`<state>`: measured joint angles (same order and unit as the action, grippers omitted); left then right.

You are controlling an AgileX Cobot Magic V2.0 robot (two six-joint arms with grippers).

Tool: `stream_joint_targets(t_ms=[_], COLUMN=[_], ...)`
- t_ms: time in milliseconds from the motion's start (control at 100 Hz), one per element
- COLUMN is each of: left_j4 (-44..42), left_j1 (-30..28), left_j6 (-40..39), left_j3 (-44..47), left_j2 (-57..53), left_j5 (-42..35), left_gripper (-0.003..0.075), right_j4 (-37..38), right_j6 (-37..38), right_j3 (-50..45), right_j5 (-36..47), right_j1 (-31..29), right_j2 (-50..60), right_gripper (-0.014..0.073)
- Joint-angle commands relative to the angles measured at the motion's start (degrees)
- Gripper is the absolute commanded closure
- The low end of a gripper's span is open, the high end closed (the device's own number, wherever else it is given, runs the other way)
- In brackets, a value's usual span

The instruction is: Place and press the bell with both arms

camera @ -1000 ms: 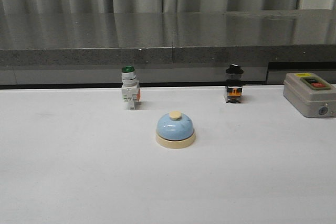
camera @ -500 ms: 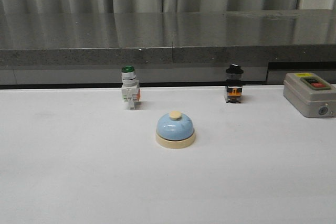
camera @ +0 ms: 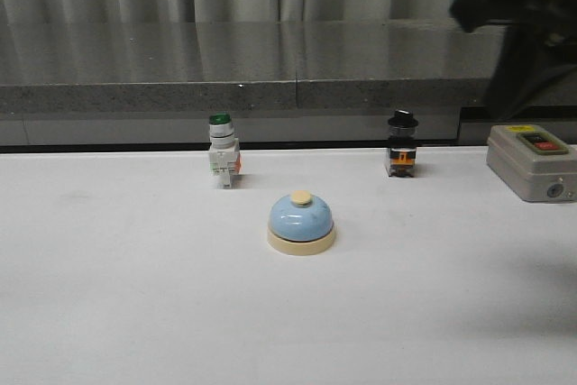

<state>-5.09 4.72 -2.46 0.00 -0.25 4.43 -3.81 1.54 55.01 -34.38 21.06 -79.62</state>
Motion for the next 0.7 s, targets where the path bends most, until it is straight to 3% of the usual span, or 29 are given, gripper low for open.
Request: stream_joint_targets(t_ms=[0, 410, 690], left_j4=[0.1, 0.1, 0.1], left_j1=[0.0, 0.0, 0.0], left_j6=[-0.5, -0.5, -0.5], left_j3=[2.4, 2.4, 2.4], left_j2=[-1.7, -1.7, -1.7], left_j5=[-5.2, -5.2, -5.2], left_gripper=[0.0740, 0.0740, 0.0740], right_j4=[-0.4, -0.4, -0.4], right_j6=[-0.1, -0.1, -0.1], right_j3=[5.1, 22.1, 26.1], right_j5=[3.3, 1.9, 0.7], right_j1=[1.9, 10.4, 11.7], right_j2=[-2.8, -22.0, -27.9], right_gripper=[0.0654, 0.0654, 0.0654])
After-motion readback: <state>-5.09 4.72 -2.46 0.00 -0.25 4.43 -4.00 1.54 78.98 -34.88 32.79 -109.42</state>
